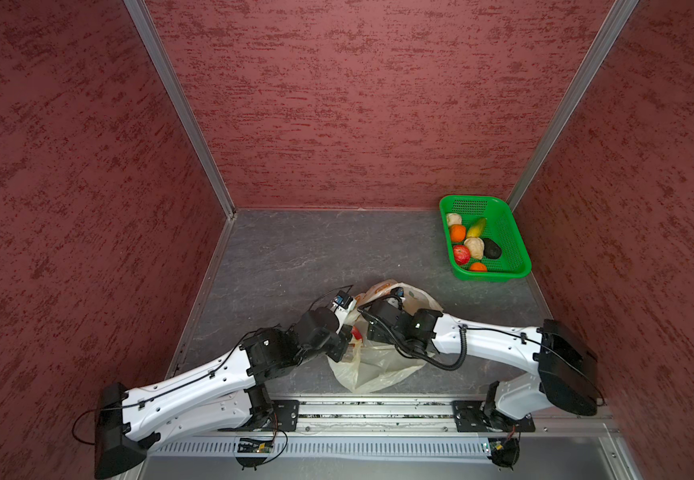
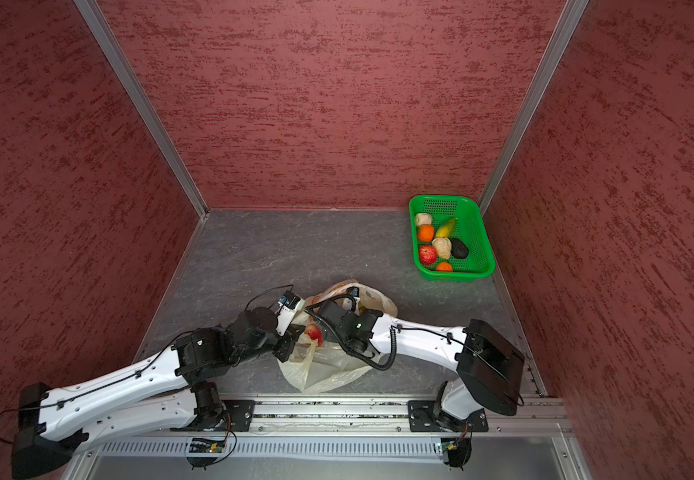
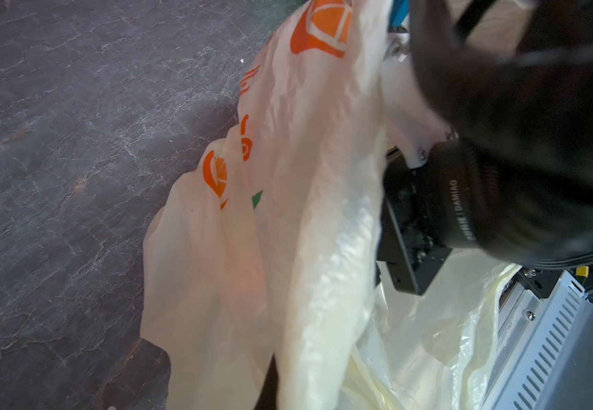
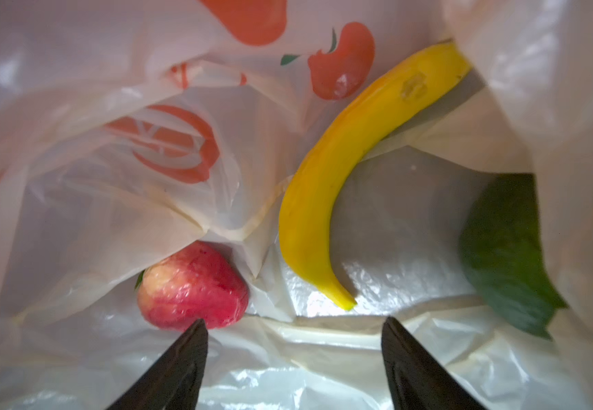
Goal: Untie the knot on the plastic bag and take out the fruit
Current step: 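Close the right gripper on the yellow banana inside the bag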
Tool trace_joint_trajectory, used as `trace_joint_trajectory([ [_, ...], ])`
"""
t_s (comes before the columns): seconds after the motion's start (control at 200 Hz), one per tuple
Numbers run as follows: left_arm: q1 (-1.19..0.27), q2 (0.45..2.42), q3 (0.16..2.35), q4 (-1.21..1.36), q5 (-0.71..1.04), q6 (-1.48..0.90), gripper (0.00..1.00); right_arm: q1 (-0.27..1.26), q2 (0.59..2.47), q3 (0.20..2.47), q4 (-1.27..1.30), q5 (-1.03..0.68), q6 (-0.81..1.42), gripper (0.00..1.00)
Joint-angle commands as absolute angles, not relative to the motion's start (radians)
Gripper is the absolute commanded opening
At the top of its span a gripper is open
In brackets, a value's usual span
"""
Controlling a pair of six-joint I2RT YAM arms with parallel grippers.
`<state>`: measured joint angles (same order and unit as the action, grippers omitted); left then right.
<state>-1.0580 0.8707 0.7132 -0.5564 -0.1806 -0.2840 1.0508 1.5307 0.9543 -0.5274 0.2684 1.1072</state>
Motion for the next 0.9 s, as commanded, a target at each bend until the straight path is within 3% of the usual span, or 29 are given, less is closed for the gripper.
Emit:
trace_joint_trajectory([
  [0.0, -1.062, 0.869, 0.733, -0.536, -0.167, -0.297, 0.0, 1.031, 1.57, 0.957, -0.478, 0.331, 1.174, 0.74],
  [0.215, -1.064, 0.877, 0.737, -0.534, -0.156, -0.3, 0.0, 0.979, 1.627, 0.955, -0.442, 0.36, 1.14, 0.66],
  [0.626, -1.066, 0.891, 0.747, -0.536, -0.144, -0.293, 0.0, 0.934, 1.747, 0.981, -0.334, 0.296, 1.08, 0.63],
  [0.897, -1.066, 0.893, 0.745, -0.538, -0.143, -0.289, 0.0, 0.934, 1.765, 1.003, -0.34, 0.279, 1.062, 0.41],
])
